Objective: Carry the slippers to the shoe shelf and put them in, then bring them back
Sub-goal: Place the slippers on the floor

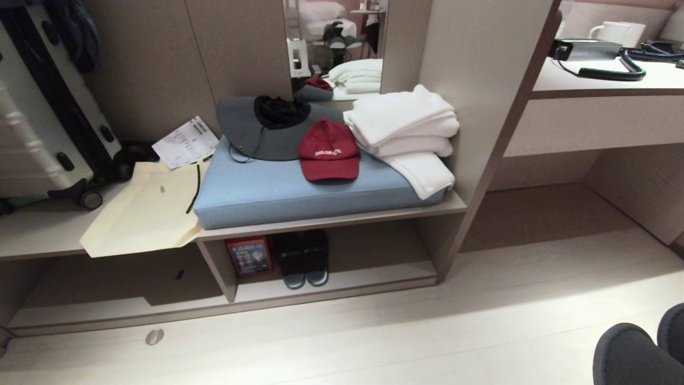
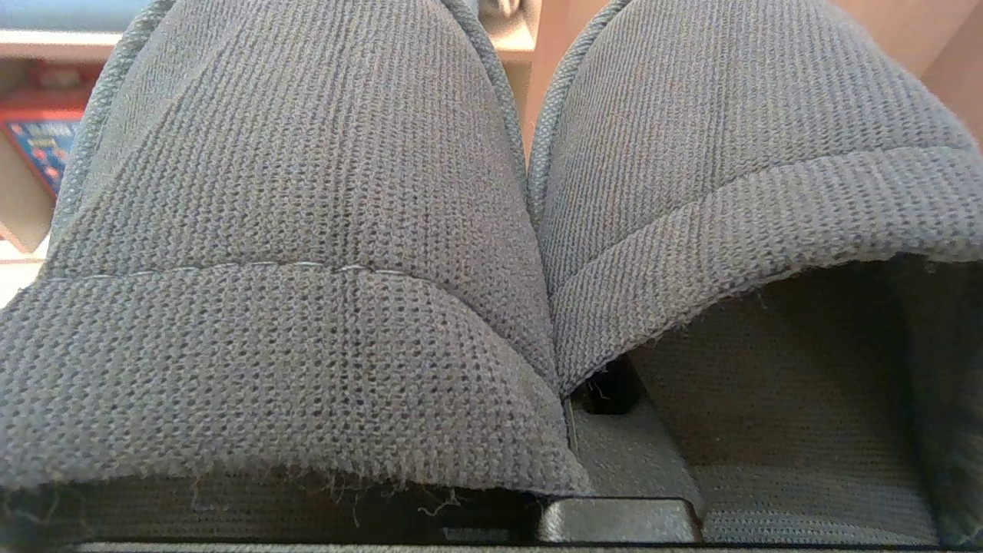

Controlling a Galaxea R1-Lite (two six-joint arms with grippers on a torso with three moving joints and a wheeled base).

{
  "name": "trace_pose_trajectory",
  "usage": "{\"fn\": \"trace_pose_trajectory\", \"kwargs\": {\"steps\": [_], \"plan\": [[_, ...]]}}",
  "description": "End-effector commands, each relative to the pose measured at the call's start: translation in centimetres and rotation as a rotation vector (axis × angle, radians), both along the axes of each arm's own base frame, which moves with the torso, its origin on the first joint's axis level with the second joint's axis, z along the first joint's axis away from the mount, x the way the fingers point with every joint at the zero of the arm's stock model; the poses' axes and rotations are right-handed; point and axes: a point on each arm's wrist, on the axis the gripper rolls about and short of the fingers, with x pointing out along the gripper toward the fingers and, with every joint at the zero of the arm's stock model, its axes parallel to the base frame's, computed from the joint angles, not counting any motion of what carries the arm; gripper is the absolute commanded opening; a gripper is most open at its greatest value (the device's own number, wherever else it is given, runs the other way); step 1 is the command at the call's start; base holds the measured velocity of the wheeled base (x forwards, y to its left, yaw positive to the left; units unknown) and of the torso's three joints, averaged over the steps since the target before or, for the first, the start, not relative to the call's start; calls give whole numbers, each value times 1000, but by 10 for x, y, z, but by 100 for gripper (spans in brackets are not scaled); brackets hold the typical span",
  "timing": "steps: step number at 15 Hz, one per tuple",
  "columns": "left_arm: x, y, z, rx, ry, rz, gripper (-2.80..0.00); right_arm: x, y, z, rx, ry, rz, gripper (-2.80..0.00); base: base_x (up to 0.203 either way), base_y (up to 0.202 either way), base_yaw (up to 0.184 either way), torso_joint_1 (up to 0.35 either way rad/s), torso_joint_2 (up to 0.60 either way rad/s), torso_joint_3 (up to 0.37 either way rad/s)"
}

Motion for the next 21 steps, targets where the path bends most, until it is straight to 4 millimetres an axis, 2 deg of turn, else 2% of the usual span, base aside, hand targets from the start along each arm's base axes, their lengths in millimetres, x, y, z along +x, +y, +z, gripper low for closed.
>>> {"fn": "trace_pose_trajectory", "kwargs": {"steps": [1, 8, 21], "plan": [[0, 0, 0, 0, 2, 0, -280, 0, 0, -1, -1, -2, -2, -280, 0, 0, 0, 2, -2, 198], [0, 0, 0, 1, 2, 0, -280, 0, 0, -1, -1, -2, -2, -280, 0, 0, 0, 4, 3, 174], [0, 0, 0, 3, 2, 0, -280, 0, 0, 0, -15, -3, -3, -280, 0, 0, 0, 1, 0, 9]]}}
